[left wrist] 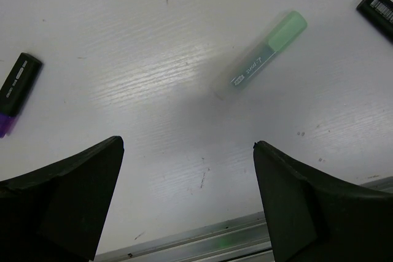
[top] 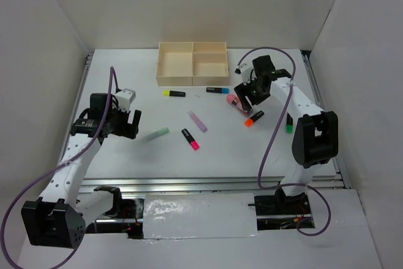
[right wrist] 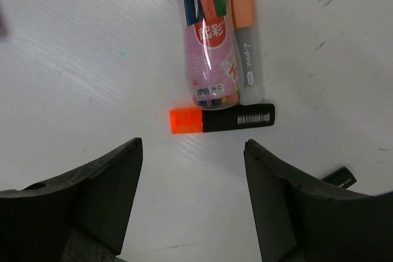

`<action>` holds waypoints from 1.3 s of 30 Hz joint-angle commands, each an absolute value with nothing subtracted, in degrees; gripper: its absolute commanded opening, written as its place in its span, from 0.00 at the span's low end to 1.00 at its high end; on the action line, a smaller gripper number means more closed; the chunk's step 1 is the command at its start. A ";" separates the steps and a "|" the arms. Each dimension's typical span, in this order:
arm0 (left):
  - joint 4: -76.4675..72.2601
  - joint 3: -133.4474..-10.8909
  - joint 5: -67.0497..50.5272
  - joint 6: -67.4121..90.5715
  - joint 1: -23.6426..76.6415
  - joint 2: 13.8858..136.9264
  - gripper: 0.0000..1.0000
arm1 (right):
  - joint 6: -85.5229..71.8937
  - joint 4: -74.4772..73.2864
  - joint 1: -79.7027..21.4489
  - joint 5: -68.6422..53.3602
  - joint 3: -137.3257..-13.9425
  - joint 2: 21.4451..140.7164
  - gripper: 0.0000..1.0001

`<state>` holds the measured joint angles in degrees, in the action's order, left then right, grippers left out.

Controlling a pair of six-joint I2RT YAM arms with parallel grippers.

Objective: Sort the stationery into containers
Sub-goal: Pick up the stationery from the center of the board.

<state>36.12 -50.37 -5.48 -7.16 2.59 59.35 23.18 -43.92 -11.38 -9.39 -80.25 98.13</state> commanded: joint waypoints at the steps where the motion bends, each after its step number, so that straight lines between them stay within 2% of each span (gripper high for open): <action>1: 36.82 -51.85 -6.77 -7.12 2.99 58.71 0.99 | 22.94 -44.82 -13.01 -6.51 -85.06 100.36 0.73; 19: 36.21 -49.83 -8.44 -8.97 2.90 55.99 0.99 | 24.78 -51.85 -15.03 -4.13 -102.83 122.33 0.70; 31: 35.95 -49.48 -8.00 -9.05 2.81 56.25 0.99 | 28.74 -56.69 -17.31 -1.58 -107.75 128.58 0.49; 39: 36.12 -49.48 -8.79 -9.40 2.55 56.60 0.99 | 28.92 -58.62 -18.54 -1.76 -108.37 130.25 0.41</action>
